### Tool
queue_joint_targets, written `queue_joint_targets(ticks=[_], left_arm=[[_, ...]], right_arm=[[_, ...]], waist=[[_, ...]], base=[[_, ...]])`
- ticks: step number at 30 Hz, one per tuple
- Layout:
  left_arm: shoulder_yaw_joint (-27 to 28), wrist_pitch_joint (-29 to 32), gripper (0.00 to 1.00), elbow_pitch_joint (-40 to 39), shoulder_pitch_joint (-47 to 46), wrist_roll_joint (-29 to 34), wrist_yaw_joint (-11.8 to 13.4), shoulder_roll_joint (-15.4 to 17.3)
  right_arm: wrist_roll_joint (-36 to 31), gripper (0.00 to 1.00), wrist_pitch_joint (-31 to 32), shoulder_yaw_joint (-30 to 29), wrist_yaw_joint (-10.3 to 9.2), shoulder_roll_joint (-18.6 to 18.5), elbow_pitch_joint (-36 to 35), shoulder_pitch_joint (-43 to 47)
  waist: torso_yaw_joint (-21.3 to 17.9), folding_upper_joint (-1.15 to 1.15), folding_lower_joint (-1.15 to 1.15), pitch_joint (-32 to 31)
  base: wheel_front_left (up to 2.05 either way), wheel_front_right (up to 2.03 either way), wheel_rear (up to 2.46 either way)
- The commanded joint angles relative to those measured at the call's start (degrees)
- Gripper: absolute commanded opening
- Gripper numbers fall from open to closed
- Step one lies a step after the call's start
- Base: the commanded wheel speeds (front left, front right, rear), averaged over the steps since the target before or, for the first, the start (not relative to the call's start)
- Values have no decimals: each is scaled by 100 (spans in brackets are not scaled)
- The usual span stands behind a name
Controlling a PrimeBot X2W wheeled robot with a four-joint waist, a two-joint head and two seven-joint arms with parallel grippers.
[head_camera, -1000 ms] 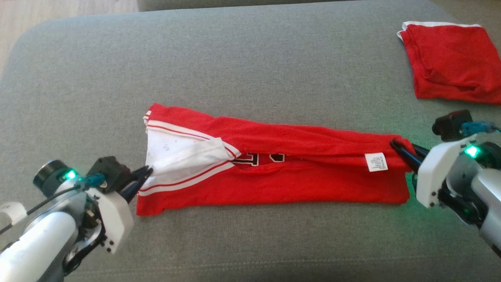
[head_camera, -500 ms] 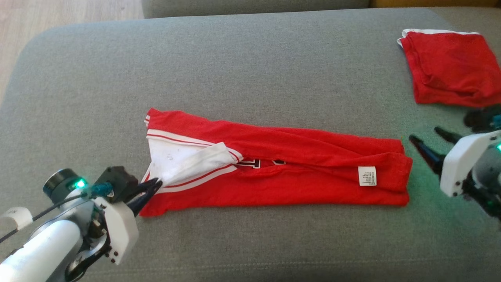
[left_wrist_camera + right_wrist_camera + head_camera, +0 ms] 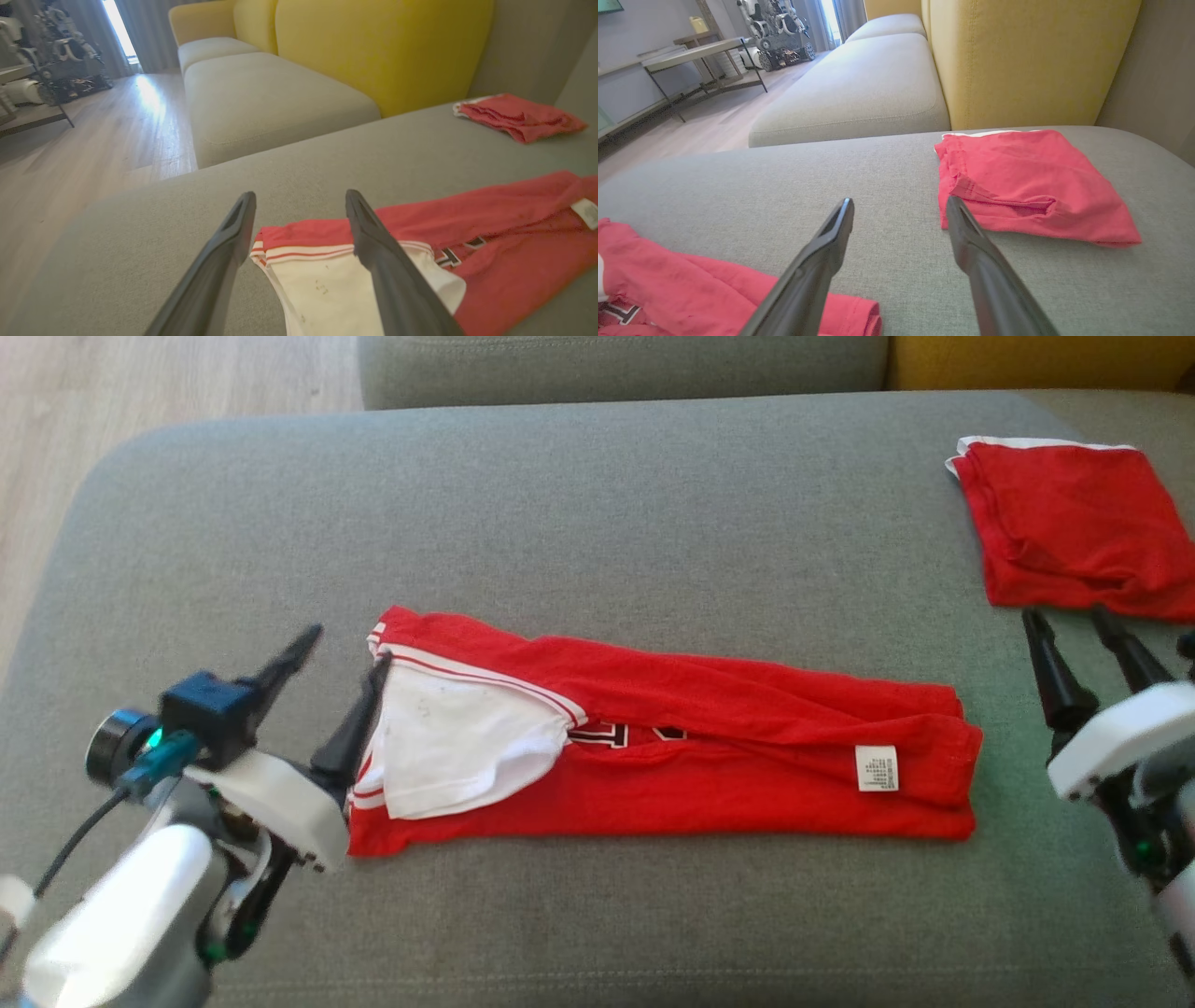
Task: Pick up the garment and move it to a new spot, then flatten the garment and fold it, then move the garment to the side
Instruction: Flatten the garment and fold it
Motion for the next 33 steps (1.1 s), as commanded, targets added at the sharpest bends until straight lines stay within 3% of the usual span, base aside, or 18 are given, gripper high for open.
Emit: queue_joint_targets(ticks=[1, 4, 7, 12, 21, 26, 33], left_arm=[[422, -180, 100, -52, -101, -82, 158, 80], [847, -451, 100, -19, 45, -352, 433, -307], [1511, -529, 100, -119, 246, -672, 495, -806], [2452, -536, 100, -478, 730, 350, 463, -1412], [3660, -537, 100, -781, 1457, 1444, -81, -2599], [3942, -537, 100, -697, 1441, 1853, -525, -2828], [4051, -537, 100, -507, 1352, 2112, -852, -2999]], right_arm=[[-144, 100, -154, -88, 37, -31, -228, 62], [-452, 100, -423, -478, 37, 251, -397, 284], [-774, 100, -574, -800, 37, 567, -639, 505], [-1271, 100, -645, -1215, 37, 1086, -1060, 841], [-1713, 100, -476, -1613, 37, 1608, -1368, 1326], [-1908, 100, -234, -1845, 37, 1822, -1265, 1356], [-2012, 100, 184, -2149, 37, 2236, -728, 1220]], waist=[[1, 0, 0, -28], [2, 0, 0, -96], [-6, 0, 0, -141], [-52, 0, 0, -97], [-88, 0, 0, 8], [-61, 0, 0, 102], [-1, 0, 0, 252]], base=[[0, 0, 0], [0, 0, 0], [0, 0, 0], [0, 0, 0], [0, 0, 0], [0, 0, 0], [0, 0, 0]])
